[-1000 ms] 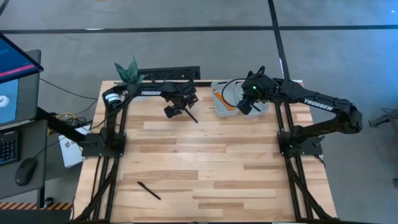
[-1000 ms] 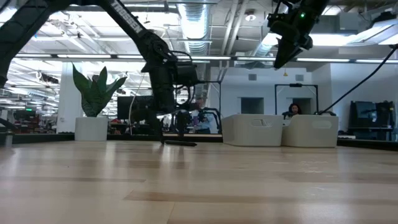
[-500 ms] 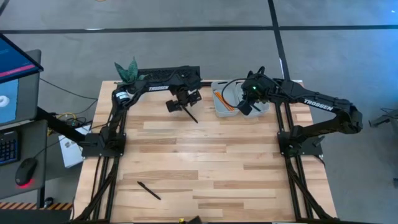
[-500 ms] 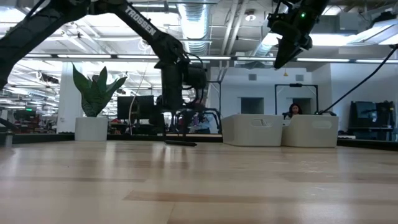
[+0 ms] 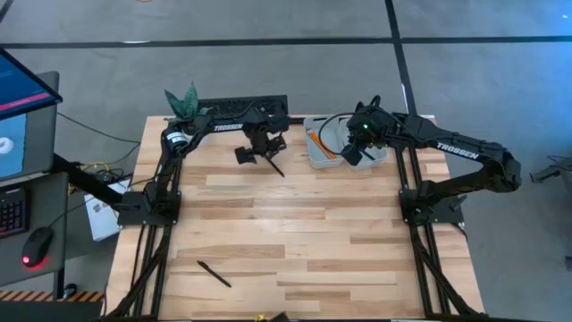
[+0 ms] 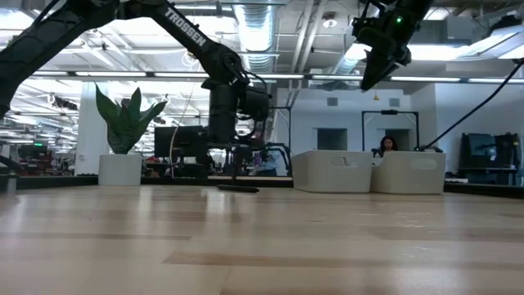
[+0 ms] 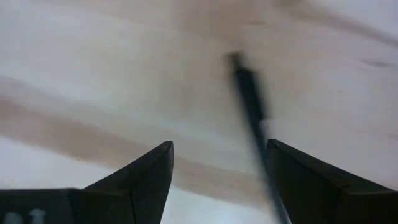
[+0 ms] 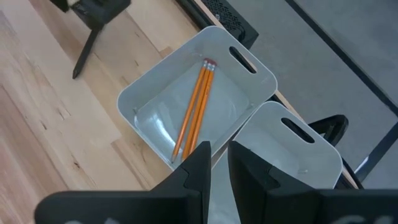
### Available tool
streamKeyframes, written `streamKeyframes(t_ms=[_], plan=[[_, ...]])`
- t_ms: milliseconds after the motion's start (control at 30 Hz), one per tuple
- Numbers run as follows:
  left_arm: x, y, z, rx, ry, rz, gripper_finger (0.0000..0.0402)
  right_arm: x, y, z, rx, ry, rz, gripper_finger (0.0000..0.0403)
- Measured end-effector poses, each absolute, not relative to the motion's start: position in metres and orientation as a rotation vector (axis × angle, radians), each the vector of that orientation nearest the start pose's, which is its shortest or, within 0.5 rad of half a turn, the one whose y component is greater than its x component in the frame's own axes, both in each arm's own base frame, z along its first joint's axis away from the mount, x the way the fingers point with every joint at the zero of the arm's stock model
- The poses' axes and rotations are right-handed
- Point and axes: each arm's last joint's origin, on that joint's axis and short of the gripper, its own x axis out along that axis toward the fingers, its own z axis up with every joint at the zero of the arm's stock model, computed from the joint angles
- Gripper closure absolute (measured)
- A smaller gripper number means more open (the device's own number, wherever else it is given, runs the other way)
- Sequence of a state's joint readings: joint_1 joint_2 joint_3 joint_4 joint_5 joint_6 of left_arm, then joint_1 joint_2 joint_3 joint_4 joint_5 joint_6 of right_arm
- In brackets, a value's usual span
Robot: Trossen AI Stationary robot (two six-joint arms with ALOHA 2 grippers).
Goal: Sort pens & pencils
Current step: Put the top black pen into the right gray bin
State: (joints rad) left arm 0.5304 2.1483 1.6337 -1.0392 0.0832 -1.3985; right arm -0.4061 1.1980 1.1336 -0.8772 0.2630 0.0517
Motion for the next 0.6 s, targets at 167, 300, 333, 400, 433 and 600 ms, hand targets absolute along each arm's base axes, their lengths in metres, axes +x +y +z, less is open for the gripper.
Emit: streamKeyframes(t_ms=[167,300,333,400,433,600], plan=[[0.368,0.212,0.162,-1.557,0.896,1.280,0.0153,0.207,-0.097,0.316,0.114,0.940,-0.643,0.0325],[0.369,0.213,0.162,-1.560,0.873,1.271,0.0153,0.207,-0.097,0.316,0.114,0.940,-0.643,0.0325],[0.369,0.213,0.160,-1.557,0.881,1.281,0.0153,0.207,-0.097,0.316,0.114,0.940,-0.643,0.0325],[0.369,0.212,0.154,-1.563,0.912,1.293,0.0153,0.207,-0.097,0.316,0.114,0.940,-0.643,0.0325],[0.370,0.210,0.147,-1.572,0.943,1.298,0.0153,0.207,-0.097,0.316,0.115,0.940,-0.643,0.0325],[0.373,0.209,0.146,-1.542,0.950,1.338,0.0161,0.207,-0.097,0.316,0.114,0.941,-0.642,0.0325]])
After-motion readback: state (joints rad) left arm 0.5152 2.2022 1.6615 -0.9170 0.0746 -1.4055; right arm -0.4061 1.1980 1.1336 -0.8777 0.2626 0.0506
